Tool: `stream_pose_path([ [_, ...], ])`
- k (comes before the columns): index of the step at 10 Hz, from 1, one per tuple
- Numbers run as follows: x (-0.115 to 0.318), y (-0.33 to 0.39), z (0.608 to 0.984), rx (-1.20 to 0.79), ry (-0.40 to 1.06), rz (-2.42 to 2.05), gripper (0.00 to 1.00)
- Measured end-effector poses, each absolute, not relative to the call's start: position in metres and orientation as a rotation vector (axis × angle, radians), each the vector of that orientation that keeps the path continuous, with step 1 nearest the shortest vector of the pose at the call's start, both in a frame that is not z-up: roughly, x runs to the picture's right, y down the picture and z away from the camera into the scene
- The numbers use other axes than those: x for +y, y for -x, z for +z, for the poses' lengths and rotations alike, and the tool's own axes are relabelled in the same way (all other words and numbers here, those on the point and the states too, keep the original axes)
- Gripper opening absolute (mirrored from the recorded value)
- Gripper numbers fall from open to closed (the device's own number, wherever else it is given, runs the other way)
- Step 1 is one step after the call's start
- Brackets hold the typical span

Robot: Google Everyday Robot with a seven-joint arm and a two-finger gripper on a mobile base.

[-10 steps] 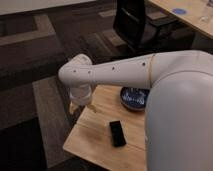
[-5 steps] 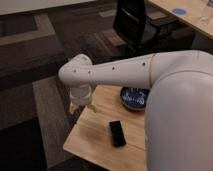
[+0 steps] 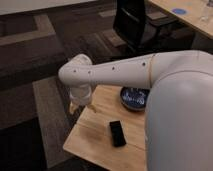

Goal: Pick up the ceramic bowl

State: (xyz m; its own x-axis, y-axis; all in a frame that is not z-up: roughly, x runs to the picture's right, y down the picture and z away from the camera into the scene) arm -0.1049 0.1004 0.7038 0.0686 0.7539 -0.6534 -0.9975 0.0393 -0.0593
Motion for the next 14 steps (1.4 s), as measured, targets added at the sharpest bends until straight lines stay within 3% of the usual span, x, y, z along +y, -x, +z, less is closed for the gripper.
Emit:
stream_pose_path([
  [6, 0.071, 0.058, 0.718, 0.461, 0.629, 1.485, 0.65],
  [9, 0.058, -0.006, 0.723, 0.455, 0.668, 1.263, 0.65],
  [14, 0.039, -0.062, 0.725, 0.530, 0.588, 1.086, 0.65],
])
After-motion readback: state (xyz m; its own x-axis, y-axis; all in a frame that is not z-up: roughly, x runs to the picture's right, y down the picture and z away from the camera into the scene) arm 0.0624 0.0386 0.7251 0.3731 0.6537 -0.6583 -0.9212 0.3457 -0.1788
